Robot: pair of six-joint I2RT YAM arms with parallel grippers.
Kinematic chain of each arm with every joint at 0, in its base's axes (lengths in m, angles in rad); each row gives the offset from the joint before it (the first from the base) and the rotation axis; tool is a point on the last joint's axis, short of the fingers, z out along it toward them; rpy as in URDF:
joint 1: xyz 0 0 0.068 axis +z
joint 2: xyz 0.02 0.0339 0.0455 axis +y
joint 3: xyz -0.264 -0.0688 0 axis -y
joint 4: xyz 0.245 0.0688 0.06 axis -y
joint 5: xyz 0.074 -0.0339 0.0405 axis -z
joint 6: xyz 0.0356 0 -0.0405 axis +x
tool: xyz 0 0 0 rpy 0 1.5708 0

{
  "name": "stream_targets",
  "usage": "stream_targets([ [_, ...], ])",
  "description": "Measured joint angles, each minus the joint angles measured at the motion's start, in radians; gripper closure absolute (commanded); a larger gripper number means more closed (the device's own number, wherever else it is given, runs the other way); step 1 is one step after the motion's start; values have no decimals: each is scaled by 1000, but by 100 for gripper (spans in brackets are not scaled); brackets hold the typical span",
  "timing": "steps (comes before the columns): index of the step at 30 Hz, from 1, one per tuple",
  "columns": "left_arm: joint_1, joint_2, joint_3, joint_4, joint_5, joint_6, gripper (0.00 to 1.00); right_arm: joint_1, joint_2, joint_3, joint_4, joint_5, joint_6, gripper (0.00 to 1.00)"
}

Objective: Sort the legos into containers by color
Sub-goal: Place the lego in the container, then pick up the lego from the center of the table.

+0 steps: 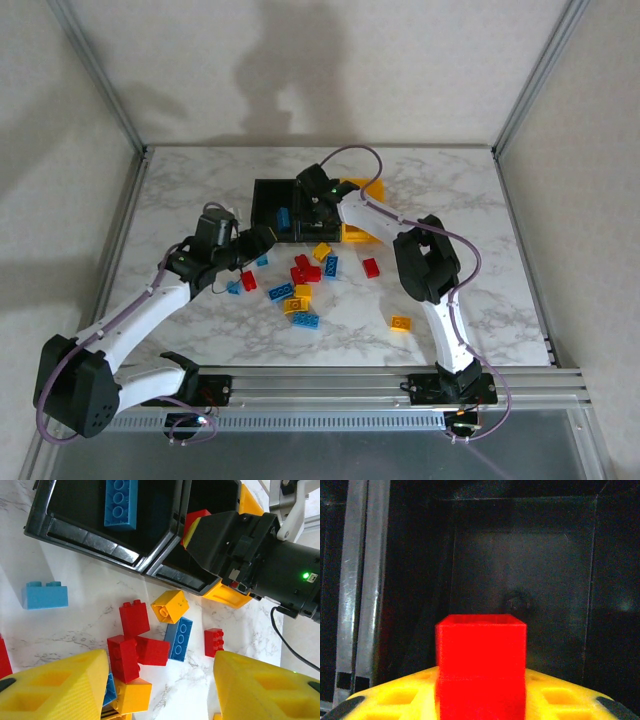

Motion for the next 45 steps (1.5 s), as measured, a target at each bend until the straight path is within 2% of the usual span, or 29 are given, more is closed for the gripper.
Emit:
stream_targets([
  [10, 10, -11, -2, -11, 0, 0, 42, 0, -2, 13, -3, 0, 0, 56],
  [14, 11, -25, -10, -30, -1, 7, 42, 0, -48, -21, 5, 4, 0, 55],
  [23, -1, -34, -47, -48, 35, 56, 41, 6, -442, -330, 48, 20, -4, 53],
  [27, -39, -32, -54, -28, 61, 60, 41, 8, -607, -506, 57, 39, -12, 49],
  [34, -153, 14, -55, 45, 74, 55, 41, 8, -780, -750, 58, 53, -21, 45],
  [40, -252, 69, -55, 103, 73, 46, 41, -11, -816, -896, 103, 52, -30, 44],
  [45, -301, 108, -55, 144, 73, 29, 40, -79, -803, -977, 168, 51, -41, 44],
])
